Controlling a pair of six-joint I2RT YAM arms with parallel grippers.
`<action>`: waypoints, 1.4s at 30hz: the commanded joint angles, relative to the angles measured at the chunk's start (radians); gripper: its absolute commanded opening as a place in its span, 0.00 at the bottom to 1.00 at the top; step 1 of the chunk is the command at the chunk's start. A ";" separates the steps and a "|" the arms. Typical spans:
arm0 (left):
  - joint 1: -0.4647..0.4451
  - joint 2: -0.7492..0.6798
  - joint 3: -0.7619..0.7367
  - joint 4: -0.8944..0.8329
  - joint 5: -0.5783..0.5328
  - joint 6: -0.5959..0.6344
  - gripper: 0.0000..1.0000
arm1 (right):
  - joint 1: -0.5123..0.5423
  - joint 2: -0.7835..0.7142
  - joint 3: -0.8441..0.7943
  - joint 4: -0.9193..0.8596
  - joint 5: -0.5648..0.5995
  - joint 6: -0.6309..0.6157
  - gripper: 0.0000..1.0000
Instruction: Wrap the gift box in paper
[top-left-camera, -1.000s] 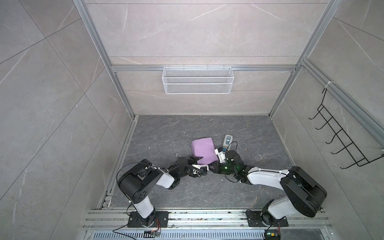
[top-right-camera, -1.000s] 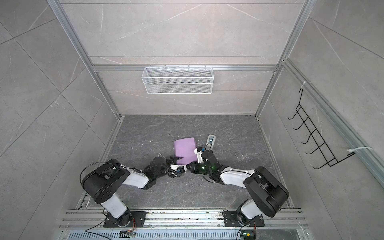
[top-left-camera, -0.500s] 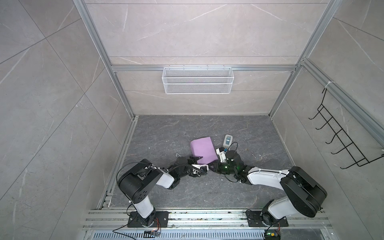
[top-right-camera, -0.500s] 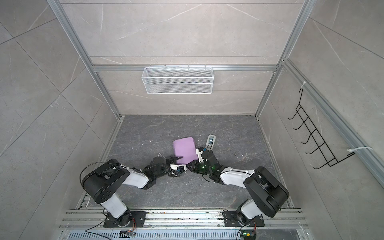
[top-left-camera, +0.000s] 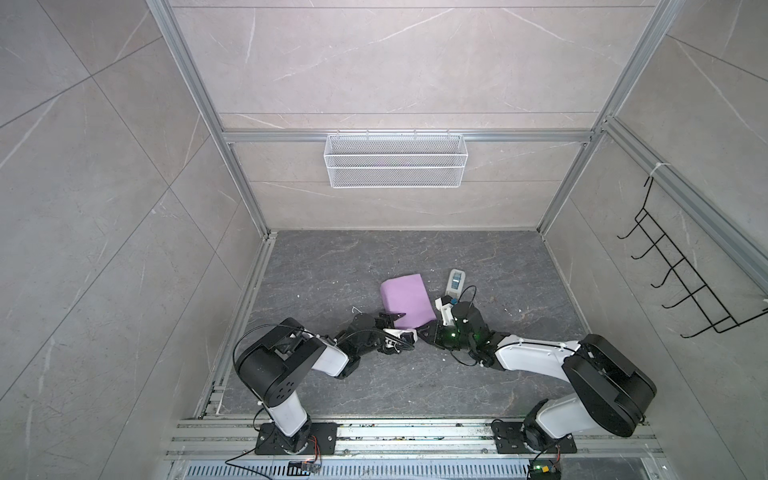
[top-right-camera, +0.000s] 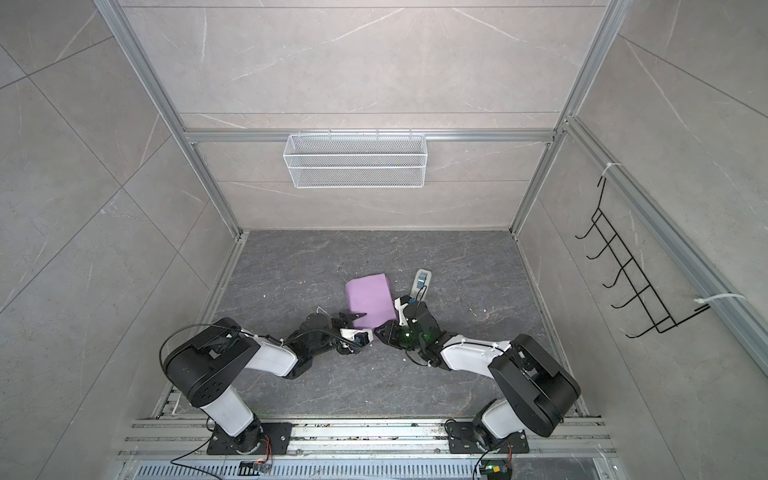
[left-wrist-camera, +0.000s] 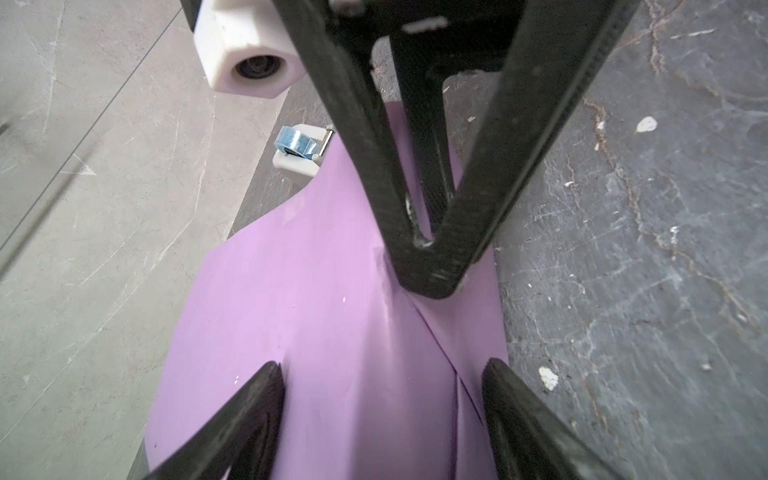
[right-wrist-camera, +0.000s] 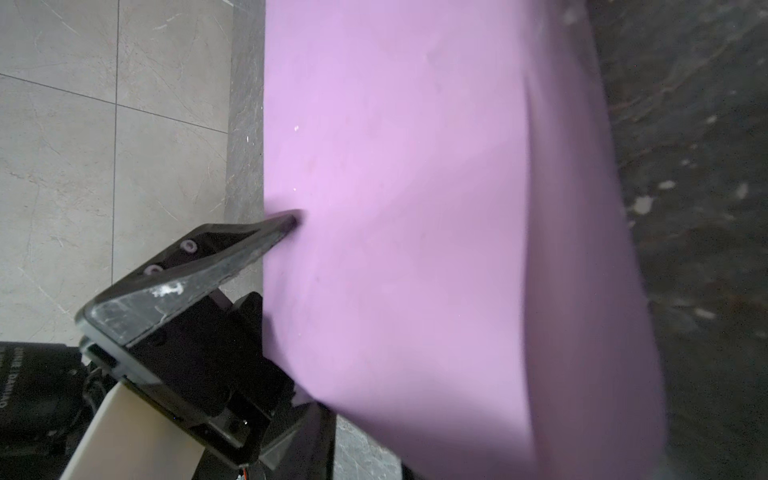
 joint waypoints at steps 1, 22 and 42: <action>0.004 0.030 0.003 -0.069 0.009 -0.028 0.76 | -0.004 -0.030 -0.011 -0.052 0.033 0.005 0.31; 0.004 0.023 0.001 -0.067 -0.004 -0.034 0.76 | 0.030 -0.164 -0.032 -0.166 0.066 -0.132 0.28; 0.005 0.022 0.004 -0.072 0.000 -0.037 0.76 | 0.074 0.005 0.060 -0.102 0.220 -0.179 0.08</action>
